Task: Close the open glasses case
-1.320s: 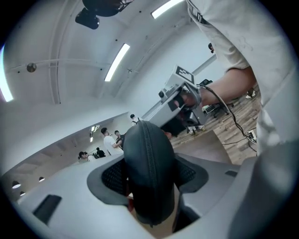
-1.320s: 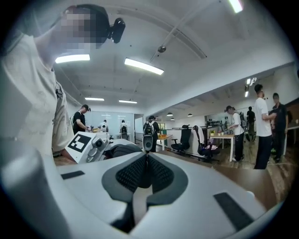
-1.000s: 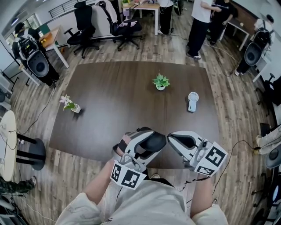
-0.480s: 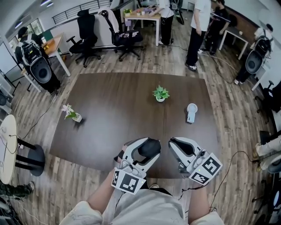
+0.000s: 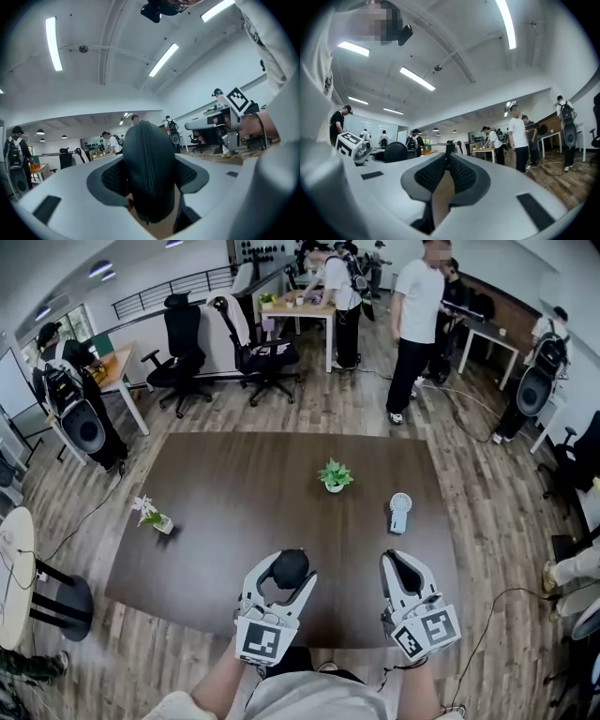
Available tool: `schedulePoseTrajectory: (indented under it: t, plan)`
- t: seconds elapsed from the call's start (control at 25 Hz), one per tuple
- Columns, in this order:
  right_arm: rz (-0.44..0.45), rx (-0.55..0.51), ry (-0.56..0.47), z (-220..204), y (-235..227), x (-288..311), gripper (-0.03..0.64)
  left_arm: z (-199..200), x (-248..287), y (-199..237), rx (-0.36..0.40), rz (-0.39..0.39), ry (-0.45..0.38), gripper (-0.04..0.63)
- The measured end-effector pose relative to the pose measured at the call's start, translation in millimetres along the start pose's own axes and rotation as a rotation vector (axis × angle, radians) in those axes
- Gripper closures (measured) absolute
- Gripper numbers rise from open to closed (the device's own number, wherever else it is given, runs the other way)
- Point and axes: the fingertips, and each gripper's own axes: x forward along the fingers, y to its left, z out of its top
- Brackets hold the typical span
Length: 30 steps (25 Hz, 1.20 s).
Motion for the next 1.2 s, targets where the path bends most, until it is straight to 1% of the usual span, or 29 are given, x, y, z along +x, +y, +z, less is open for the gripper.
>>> schedulePoseTrajectory:
  t: [0.12,0.2,0.32,0.36,0.44,0.52,0.64,0.8,1.08,1.2]
  plan:
    - [-0.119,-0.043,-0.021,3,-17,-8,0.588,-12,-4,16,-0.081,0.06,0.037,0.323]
    - [-0.212,-0.066,-0.034,2,-30,-15,0.592,-20,-6,28,-0.117,0.096,0.055,0.322]
    - [-0.37,-0.093,-0.014,-6,-51,-29,0.603,-30,-12,42,-0.146,0.152,0.082,0.322]
    - [-0.41,-0.101,0.002,-10,-57,-32,0.606,-34,-14,47,-0.154,0.176,0.091,0.322]
    - [-0.452,-0.101,0.028,-16,-64,-37,0.612,-40,-18,56,-0.17,0.219,0.107,0.321]
    - [-0.464,-0.082,0.04,-21,-67,-39,0.615,-47,-20,59,-0.185,0.237,0.127,0.321]
    - [-0.463,-0.064,0.051,-26,-66,-41,0.615,-58,-25,58,-0.198,0.242,0.152,0.321]
    - [-0.445,-0.06,0.062,-29,-62,-37,0.615,-64,-29,56,-0.196,0.231,0.172,0.321]
    - [-0.407,-0.055,0.072,-33,-54,-26,0.615,-65,-32,62,-0.204,0.249,0.174,0.321]
    - [-0.394,-0.052,0.081,-36,-52,-23,0.615,-70,-32,63,-0.208,0.245,0.195,0.321]
